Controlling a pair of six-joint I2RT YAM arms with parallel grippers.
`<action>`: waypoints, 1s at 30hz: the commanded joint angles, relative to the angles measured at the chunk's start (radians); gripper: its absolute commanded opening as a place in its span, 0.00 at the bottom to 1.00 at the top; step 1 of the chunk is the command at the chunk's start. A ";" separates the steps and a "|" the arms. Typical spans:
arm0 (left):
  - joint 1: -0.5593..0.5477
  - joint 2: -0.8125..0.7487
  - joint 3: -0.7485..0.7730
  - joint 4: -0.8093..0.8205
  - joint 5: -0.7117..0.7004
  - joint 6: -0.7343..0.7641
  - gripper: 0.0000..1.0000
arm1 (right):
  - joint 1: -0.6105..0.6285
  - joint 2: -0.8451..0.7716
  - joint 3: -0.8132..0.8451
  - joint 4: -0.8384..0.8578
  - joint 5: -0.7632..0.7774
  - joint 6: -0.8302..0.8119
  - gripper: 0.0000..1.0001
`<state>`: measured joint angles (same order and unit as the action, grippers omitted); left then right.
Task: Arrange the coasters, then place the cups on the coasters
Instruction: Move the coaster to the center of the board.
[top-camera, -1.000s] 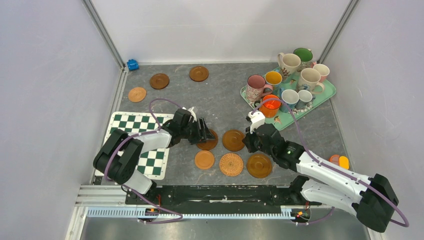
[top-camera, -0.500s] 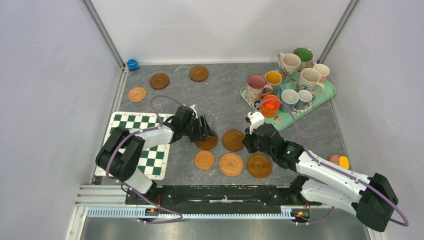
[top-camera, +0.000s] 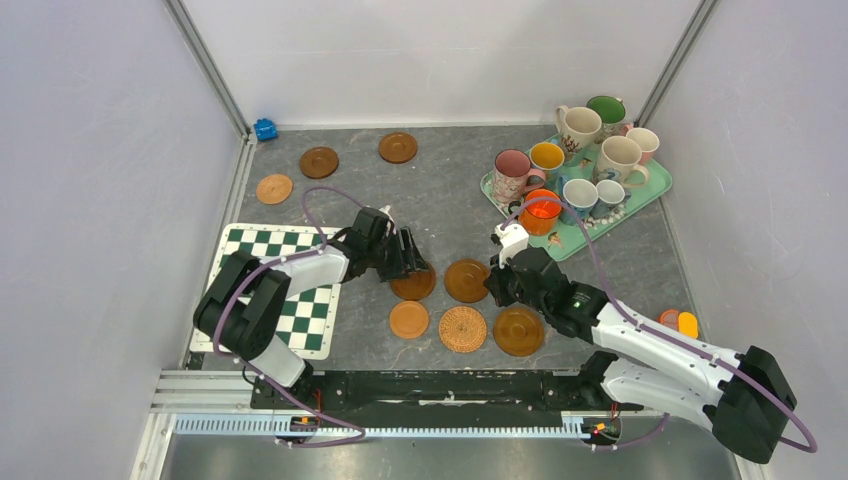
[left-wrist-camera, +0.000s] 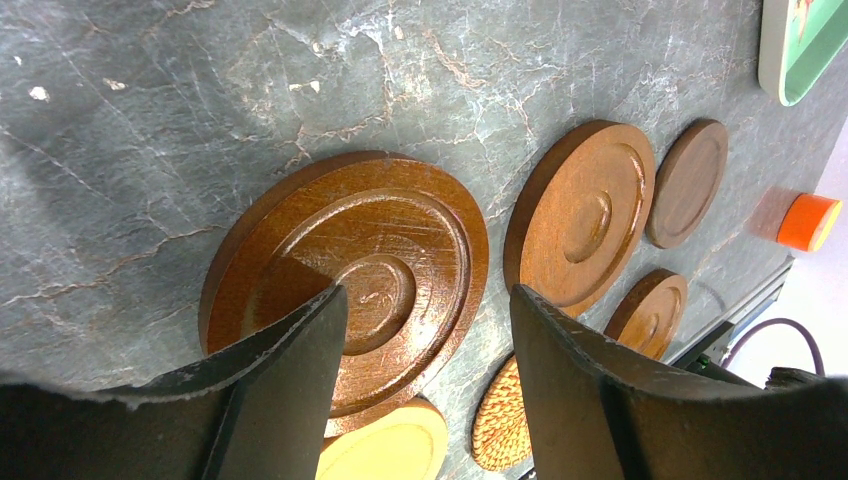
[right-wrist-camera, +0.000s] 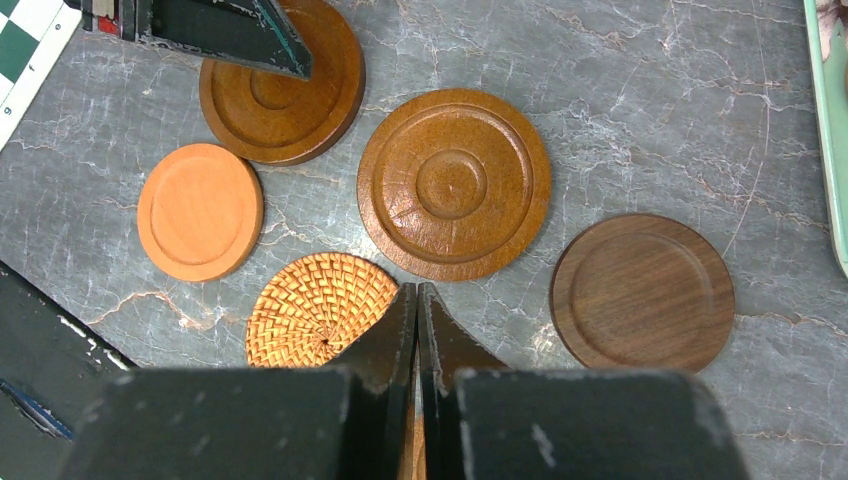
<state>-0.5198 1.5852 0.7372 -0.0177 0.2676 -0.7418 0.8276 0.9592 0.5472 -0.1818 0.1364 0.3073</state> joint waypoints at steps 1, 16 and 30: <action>0.004 0.039 -0.005 -0.119 -0.112 0.066 0.70 | 0.002 -0.006 -0.001 0.028 0.002 0.004 0.00; 0.018 -0.155 0.223 -0.278 -0.250 0.093 0.71 | 0.002 -0.015 0.020 0.045 0.040 0.004 0.01; 0.369 0.013 0.459 -0.156 -0.274 0.082 0.69 | 0.002 0.024 0.066 0.058 0.029 -0.035 0.00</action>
<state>-0.2615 1.5116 1.1656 -0.2710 -0.0231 -0.6647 0.8276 0.9752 0.5724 -0.1730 0.1619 0.2909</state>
